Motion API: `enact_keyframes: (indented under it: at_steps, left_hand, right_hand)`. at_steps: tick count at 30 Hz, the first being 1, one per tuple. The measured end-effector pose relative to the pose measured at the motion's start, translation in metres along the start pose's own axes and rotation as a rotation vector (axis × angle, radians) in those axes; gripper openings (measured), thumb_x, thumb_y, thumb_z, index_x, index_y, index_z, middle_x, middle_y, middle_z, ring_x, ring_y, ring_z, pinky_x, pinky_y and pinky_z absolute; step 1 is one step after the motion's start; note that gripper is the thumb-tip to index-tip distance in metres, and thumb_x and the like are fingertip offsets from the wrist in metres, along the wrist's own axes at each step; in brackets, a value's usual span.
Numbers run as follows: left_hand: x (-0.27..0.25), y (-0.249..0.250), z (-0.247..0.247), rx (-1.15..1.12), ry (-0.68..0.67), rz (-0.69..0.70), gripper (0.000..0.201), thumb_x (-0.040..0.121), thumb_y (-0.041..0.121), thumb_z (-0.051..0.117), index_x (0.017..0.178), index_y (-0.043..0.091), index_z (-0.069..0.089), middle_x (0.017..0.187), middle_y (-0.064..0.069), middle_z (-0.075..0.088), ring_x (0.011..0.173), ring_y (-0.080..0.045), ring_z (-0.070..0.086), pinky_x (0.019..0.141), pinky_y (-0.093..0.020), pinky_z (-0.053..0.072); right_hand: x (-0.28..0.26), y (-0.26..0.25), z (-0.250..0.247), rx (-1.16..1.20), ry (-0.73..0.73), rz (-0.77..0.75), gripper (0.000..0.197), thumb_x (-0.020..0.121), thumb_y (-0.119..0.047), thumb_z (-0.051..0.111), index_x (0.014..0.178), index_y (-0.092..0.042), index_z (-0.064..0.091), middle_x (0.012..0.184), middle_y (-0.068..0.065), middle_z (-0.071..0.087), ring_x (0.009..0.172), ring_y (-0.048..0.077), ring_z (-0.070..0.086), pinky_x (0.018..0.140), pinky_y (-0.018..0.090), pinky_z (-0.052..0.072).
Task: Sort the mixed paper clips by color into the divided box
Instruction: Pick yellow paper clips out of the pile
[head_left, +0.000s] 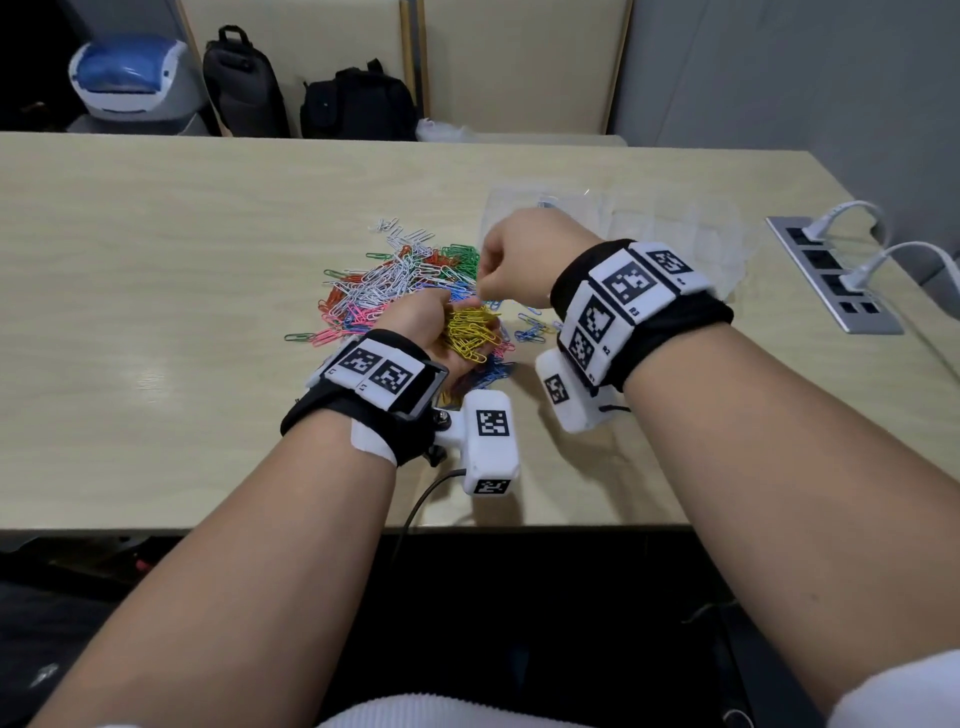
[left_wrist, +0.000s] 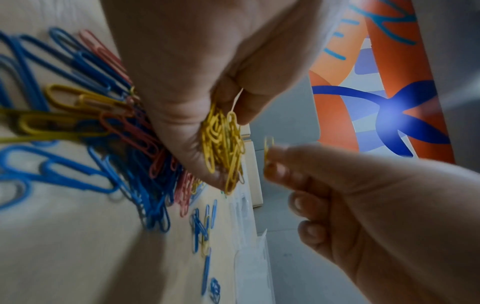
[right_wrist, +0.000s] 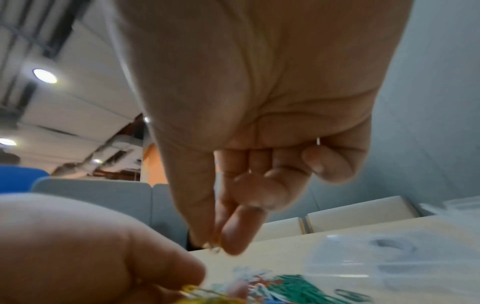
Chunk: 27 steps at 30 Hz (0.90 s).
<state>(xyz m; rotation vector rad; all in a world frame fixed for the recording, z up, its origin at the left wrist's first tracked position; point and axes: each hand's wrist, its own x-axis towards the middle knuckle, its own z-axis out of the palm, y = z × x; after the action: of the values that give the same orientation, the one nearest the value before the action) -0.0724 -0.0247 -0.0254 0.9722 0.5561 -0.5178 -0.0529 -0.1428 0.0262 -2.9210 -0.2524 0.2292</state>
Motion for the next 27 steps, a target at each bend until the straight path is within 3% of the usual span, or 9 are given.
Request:
enact_keyframes:
  at_steps: [3, 5, 7, 9, 11, 16, 21, 25, 27]
  left_hand:
    - [0.001, 0.001, -0.003, -0.052, -0.001, 0.007, 0.032, 0.103, 0.020, 0.033, 0.087, 0.001, 0.053, 0.072, -0.017, 0.058, 0.059, -0.025, 0.059, 0.059, -0.031, 0.053]
    - [-0.001, 0.003, -0.007, -0.051, 0.003, 0.025, 0.037, 0.104, 0.020, 0.030, 0.083, 0.002, 0.054, 0.077, -0.017, 0.056, 0.065, -0.024, 0.056, 0.062, -0.033, 0.051]
    - [-0.002, 0.006, -0.012, -0.036, 0.010, 0.038, 0.040, 0.105, 0.022, 0.027, 0.084, 0.002, 0.055, 0.079, -0.018, 0.057, 0.067, -0.023, 0.056, 0.054, -0.028, 0.052]
    - [-0.003, 0.010, -0.018, -0.039, 0.021, 0.040, 0.040, 0.105, 0.023, 0.026, 0.087, 0.003, 0.056, 0.080, -0.018, 0.058, 0.066, -0.023, 0.058, 0.048, -0.024, 0.053]
    - [-0.004, 0.014, -0.022, -0.057, 0.032, 0.043, 0.039, 0.105, 0.024, 0.027, 0.089, 0.003, 0.056, 0.080, -0.018, 0.058, 0.066, -0.023, 0.058, 0.049, -0.025, 0.054]
    - [-0.006, 0.018, -0.025, -0.058, 0.044, 0.047, 0.040, 0.105, 0.024, 0.027, 0.091, 0.003, 0.058, 0.083, -0.018, 0.060, 0.069, -0.023, 0.059, 0.048, -0.026, 0.053]
    - [-0.009, 0.017, -0.021, -0.047, 0.035, 0.058, 0.040, 0.105, 0.023, 0.028, 0.087, 0.001, 0.057, 0.083, -0.018, 0.058, 0.072, -0.023, 0.058, 0.063, -0.033, 0.053]
    - [-0.010, 0.017, -0.018, -0.032, 0.024, 0.050, 0.041, 0.105, 0.024, 0.027, 0.085, 0.003, 0.055, 0.081, -0.017, 0.056, 0.068, -0.023, 0.057, 0.047, -0.026, 0.054]
    - [-0.010, 0.017, -0.019, -0.030, 0.027, 0.048, 0.040, 0.105, 0.024, 0.027, 0.086, 0.003, 0.056, 0.081, -0.017, 0.057, 0.068, -0.023, 0.057, 0.047, -0.026, 0.054]
  right_hand:
    - [-0.001, -0.014, -0.003, 0.025, 0.021, -0.077, 0.024, 0.090, -0.035, 0.060, 0.085, -0.014, 0.071, 0.081, -0.001, 0.067, 0.078, 0.016, 0.058, 0.060, 0.024, 0.042]
    - [0.005, -0.012, 0.001, -0.029, 0.064, -0.047, 0.026, 0.092, -0.028, 0.053, 0.094, -0.010, 0.072, 0.093, 0.005, 0.070, 0.089, 0.022, 0.062, 0.076, 0.029, 0.049]
    - [0.009, -0.007, 0.009, -0.094, 0.032, -0.014, 0.025, 0.093, -0.020, 0.050, 0.100, -0.009, 0.071, 0.101, 0.007, 0.070, 0.094, 0.025, 0.063, 0.088, 0.035, 0.051]
    - [0.009, -0.005, 0.020, -0.149, -0.048, -0.009, 0.024, 0.093, -0.017, 0.051, 0.105, -0.011, 0.071, 0.107, 0.008, 0.069, 0.098, 0.025, 0.063, 0.086, 0.034, 0.052]
    - [0.008, -0.002, 0.031, -0.183, -0.126, -0.025, 0.024, 0.091, -0.017, 0.054, 0.110, -0.015, 0.070, 0.112, 0.008, 0.067, 0.102, 0.026, 0.062, 0.085, 0.030, 0.051]
    - [0.014, 0.013, 0.037, -0.237, -0.170, 0.052, 0.027, 0.083, -0.010, 0.061, 0.109, -0.015, 0.069, 0.111, 0.007, 0.067, 0.099, 0.027, 0.063, 0.082, 0.030, 0.051]
    - [0.018, 0.015, 0.042, -0.175, -0.106, 0.082, 0.022, 0.083, -0.021, 0.067, 0.104, -0.015, 0.070, 0.103, 0.008, 0.068, 0.096, 0.027, 0.064, 0.083, 0.033, 0.054]
    - [0.021, 0.019, 0.049, -0.191, -0.101, 0.104, 0.021, 0.082, -0.026, 0.068, 0.099, -0.013, 0.069, 0.098, 0.008, 0.069, 0.091, 0.028, 0.064, 0.078, 0.032, 0.053]
    - [0.024, 0.022, 0.048, -0.206, -0.110, 0.120, 0.018, 0.083, -0.025, 0.065, 0.095, -0.013, 0.070, 0.095, 0.008, 0.069, 0.089, 0.028, 0.064, 0.075, 0.031, 0.051]
